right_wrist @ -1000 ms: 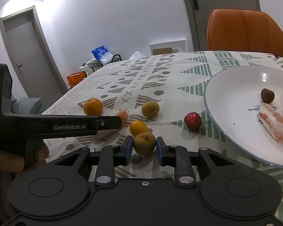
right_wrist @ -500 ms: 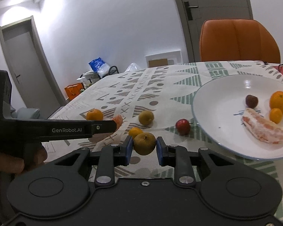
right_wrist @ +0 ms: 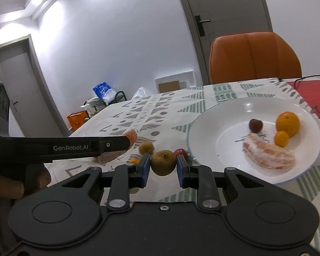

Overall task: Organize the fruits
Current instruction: 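Carry pomelo wedge and small orange over the white plate, open both grippers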

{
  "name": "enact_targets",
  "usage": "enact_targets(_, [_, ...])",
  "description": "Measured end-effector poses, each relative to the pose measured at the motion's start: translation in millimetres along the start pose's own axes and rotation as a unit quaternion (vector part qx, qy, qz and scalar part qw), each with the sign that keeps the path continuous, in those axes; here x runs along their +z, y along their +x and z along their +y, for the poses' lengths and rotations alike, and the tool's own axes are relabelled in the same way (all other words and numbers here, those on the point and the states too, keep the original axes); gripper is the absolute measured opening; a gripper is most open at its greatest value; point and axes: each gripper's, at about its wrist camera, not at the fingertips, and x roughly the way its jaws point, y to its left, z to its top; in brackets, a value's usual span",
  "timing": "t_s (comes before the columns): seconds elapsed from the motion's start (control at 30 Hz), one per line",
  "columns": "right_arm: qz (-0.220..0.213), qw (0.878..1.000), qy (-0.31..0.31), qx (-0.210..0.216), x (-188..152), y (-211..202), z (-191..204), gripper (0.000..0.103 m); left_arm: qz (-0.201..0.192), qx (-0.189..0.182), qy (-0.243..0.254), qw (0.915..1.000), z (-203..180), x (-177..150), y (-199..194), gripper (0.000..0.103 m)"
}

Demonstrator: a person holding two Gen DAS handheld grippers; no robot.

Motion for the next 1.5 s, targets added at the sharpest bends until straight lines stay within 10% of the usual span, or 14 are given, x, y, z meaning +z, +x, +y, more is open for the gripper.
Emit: enact_targets(1.5, [-0.033,0.995,0.063,-0.065,-7.5,-37.8,-75.8,0.033,-0.001,-0.036,0.042,0.9985,-83.3,17.3,45.4,0.037])
